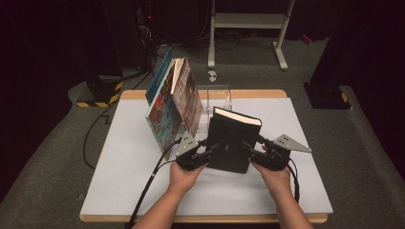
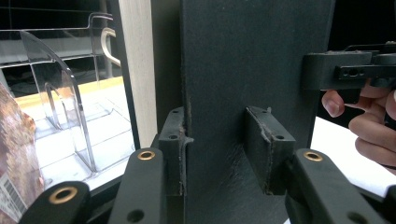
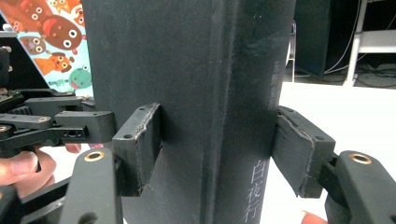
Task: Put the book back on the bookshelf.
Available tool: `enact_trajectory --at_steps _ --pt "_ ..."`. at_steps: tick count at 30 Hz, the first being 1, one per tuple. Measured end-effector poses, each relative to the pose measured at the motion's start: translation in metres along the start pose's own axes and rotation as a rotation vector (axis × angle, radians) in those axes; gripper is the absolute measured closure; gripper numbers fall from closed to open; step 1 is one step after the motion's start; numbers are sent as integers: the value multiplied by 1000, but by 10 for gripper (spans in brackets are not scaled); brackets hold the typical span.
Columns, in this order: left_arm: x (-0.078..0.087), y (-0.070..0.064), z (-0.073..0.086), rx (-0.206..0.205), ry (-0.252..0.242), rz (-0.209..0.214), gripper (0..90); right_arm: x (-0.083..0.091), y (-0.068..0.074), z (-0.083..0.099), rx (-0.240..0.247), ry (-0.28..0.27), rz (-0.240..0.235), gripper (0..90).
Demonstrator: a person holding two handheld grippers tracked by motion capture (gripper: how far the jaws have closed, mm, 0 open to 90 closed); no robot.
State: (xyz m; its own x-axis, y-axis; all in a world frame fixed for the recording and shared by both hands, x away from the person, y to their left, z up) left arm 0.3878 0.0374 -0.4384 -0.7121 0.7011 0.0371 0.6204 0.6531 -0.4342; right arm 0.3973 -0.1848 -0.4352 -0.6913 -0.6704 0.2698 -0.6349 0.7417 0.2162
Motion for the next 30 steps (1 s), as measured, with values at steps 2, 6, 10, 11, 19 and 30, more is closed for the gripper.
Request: enact_trajectory --at_steps 2,6,10,11,19,30 --pt "3 -2 2 -6 -2 3 609 3 3 2 6 2 4 344" --pt "8 -4 9 -33 -1 -8 606 8 5 9 8 -2 18 335" --pt "15 0 12 -28 -7 -12 599 13 7 13 17 -24 18 367" --pt "16 1 13 -34 -3 -14 598 13 9 13 21 -22 18 369" --pt "21 4 18 -44 3 -38 573 17 15 15 43 -25 4 379" --pt "32 12 25 -40 3 -76 563 21 23 19 56 -22 -14 370"
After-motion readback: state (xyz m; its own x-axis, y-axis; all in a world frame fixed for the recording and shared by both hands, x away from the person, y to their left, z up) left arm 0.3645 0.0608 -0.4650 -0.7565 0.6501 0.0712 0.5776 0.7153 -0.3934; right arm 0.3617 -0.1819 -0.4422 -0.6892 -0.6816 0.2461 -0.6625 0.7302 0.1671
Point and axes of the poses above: each handheld gripper's, and its own axes: x roughly backward along the jaws, z roughly out of its underside, y roughly to its left, the point moved 3 cm from there along -x, roughly forward along the jaws, and after that the axes turned 3 degrees about y, right-handed, at the moved point
